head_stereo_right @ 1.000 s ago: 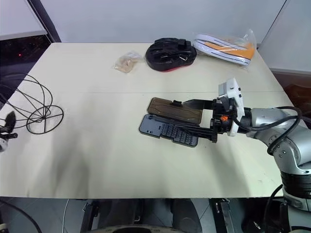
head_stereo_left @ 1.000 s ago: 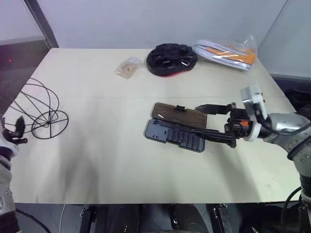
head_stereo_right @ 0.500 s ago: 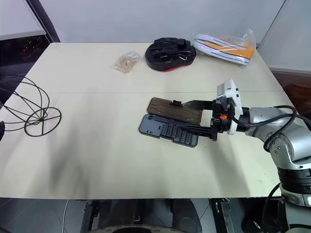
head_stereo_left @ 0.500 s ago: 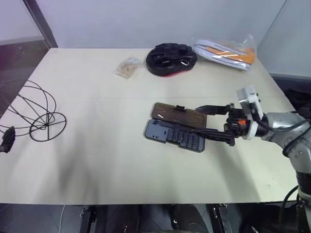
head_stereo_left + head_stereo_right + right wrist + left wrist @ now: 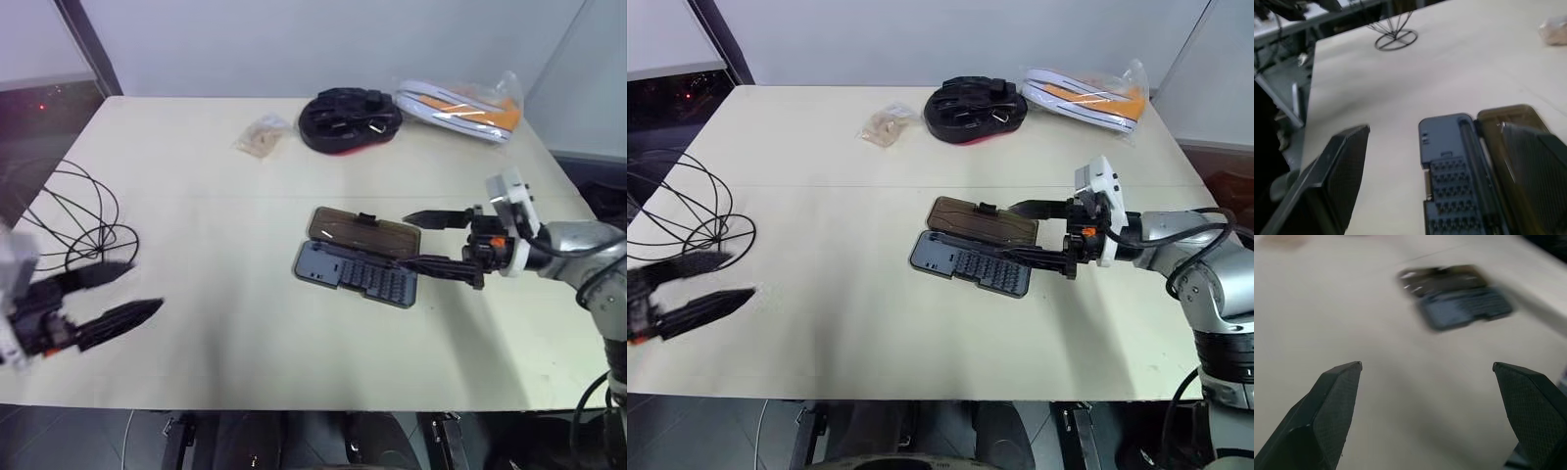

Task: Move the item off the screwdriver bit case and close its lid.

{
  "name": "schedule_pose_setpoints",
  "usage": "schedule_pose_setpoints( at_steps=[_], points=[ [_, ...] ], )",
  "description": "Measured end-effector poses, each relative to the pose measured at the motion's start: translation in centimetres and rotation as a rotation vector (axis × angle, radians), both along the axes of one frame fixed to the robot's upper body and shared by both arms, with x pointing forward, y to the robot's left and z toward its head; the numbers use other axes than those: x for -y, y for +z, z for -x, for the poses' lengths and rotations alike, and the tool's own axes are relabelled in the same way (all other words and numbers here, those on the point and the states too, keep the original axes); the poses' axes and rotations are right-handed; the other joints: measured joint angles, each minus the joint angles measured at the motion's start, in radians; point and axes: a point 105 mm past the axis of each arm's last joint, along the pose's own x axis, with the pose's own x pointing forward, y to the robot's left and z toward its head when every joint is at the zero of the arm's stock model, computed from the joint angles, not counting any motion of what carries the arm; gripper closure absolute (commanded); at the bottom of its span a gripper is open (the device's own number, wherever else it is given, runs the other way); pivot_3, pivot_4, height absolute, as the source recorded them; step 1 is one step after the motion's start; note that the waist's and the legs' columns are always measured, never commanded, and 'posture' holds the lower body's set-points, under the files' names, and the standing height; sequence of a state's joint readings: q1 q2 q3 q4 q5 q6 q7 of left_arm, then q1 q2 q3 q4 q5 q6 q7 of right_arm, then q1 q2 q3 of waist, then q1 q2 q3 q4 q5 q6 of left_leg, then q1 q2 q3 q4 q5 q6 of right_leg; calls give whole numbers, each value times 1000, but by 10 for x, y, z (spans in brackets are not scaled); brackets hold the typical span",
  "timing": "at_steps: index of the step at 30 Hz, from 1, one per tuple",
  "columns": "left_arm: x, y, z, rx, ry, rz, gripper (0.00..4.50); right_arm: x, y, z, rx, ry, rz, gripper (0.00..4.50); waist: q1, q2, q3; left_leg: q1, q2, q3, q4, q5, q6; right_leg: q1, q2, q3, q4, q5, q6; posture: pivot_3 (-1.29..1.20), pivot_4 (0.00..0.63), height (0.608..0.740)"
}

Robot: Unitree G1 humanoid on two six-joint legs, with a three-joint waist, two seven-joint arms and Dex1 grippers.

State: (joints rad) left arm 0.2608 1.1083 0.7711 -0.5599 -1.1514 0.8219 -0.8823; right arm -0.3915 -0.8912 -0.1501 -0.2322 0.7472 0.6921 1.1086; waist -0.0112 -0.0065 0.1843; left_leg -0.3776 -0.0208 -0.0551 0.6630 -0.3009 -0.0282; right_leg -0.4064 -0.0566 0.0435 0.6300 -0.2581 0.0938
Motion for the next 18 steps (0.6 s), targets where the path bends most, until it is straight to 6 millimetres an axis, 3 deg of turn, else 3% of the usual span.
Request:
schedule_pose_setpoints(
  at_steps=[4,9,13,18],
  points=[
    [34,7,-41,60,-161,11,10,5,-7,-2,4,-86,13,0,-1,1,1,-1,0,0,0,0,0,-1,6,0,1,2,5,0,150,740],
    [66,-10,-83,50,-309,-19,10,17,-14,-14,25,-246,45,0,-6,1,1,-2,0,1,0,0,0,-3,9,1,2,3,5,0,150,740],
    [77,-22,-98,35,-400,-71,10,24,-17,-30,38,-361,45,0,-9,1,1,-4,1,2,0,0,0,-7,11,2,3,3,5,0,150,740],
    [84,-18,-90,0,-517,-67,10,23,-24,-40,26,-376,100,0,-7,1,1,-16,1,2,4,1,0,-19,9,2,7,3,5,0,150,740]
  ],
)
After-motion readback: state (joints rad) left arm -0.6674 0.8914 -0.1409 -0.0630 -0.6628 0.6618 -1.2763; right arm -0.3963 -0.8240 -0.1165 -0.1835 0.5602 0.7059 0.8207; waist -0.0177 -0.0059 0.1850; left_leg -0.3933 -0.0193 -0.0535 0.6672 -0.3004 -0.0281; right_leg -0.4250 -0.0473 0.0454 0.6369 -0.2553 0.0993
